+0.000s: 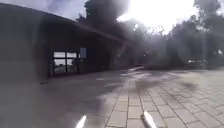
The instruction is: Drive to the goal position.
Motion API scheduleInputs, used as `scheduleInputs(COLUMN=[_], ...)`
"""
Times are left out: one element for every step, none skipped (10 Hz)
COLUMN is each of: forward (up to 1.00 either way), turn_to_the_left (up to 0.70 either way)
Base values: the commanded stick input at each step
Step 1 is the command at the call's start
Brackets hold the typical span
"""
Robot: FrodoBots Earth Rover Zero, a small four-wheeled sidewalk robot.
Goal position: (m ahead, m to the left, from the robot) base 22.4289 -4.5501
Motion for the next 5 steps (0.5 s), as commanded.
scheduleInputs(forward=[0.00, 0.00, 0.00, 0.00, 0.00], turn_to_the_left=[0.00, 0.00, 0.00, 0.00, 0.00])
